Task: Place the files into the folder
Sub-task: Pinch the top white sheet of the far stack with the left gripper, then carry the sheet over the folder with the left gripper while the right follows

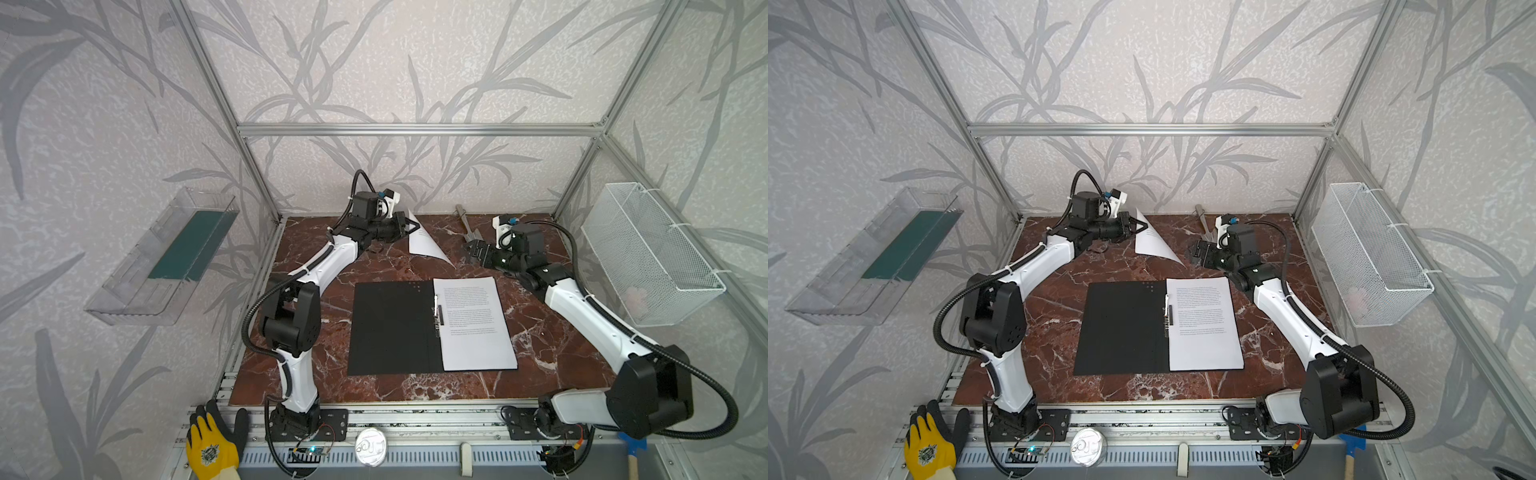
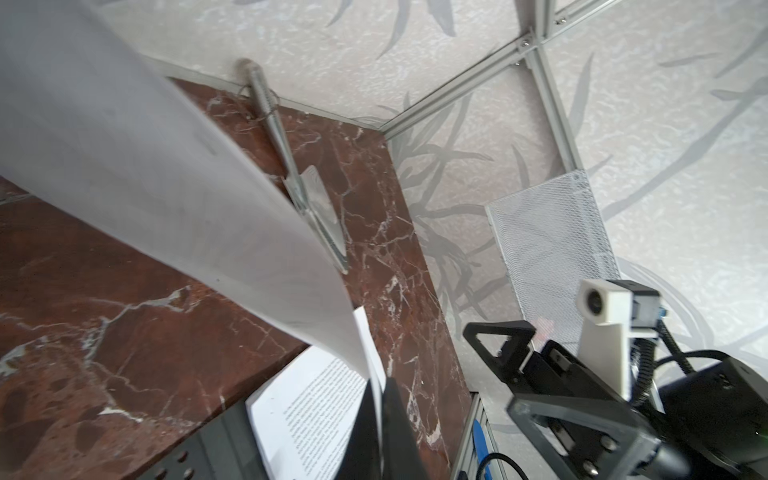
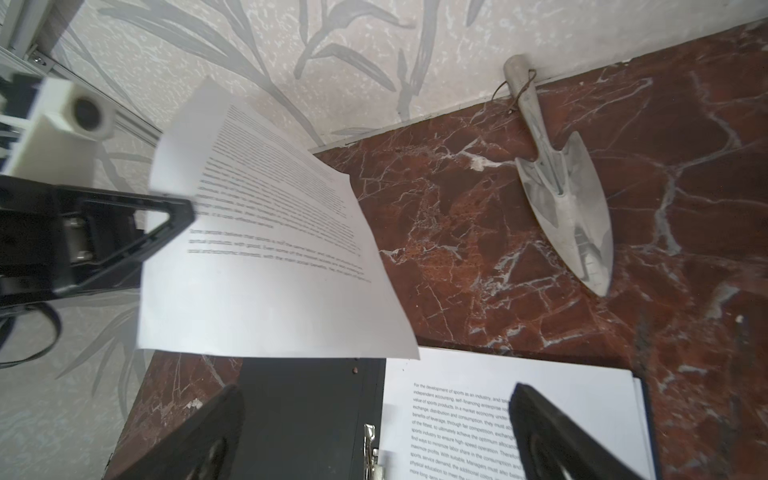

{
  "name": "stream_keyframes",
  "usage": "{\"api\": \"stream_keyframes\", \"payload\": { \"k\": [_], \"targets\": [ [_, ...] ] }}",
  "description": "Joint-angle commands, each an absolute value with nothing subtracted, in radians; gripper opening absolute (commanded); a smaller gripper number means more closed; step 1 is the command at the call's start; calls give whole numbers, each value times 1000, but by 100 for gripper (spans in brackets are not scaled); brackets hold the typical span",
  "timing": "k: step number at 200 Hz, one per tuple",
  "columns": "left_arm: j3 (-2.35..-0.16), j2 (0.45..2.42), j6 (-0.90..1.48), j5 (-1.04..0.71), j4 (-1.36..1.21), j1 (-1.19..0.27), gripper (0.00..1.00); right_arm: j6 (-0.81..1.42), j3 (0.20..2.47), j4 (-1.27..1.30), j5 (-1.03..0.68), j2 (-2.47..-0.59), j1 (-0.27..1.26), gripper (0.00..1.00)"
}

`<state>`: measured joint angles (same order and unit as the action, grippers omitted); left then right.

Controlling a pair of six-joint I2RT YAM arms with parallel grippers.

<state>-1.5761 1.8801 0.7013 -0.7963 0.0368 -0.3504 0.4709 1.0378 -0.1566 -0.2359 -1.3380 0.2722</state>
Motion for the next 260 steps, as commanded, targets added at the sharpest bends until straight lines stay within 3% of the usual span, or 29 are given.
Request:
{"api": "stream_keyframes", "payload": {
  "k": [1, 67, 117, 166, 211, 260],
  "targets": [
    [-1567, 1825, 672, -770, 63, -410, 0, 471, 993, -204, -187, -1282, 251, 99],
    [-1509, 1735, 680, -729, 17, -644, 0, 457, 882, -245, -162, -1129, 209, 99],
    [-1349, 1593, 690, -646, -14, -734, 0, 446, 818, -249, -151, -1039, 204, 99],
    [-1157, 1532, 744, -514, 6, -713, 0, 423, 807, -258, -210, -1041, 204, 99],
    [-814, 1494, 962, -598, -235, -597, 0, 432, 778, -237, -308, -1071, 207, 99],
    [-640, 1575, 953, -643, -268, -478, 0, 412, 725, -244, -377, -1057, 248, 100]
  ]
}}
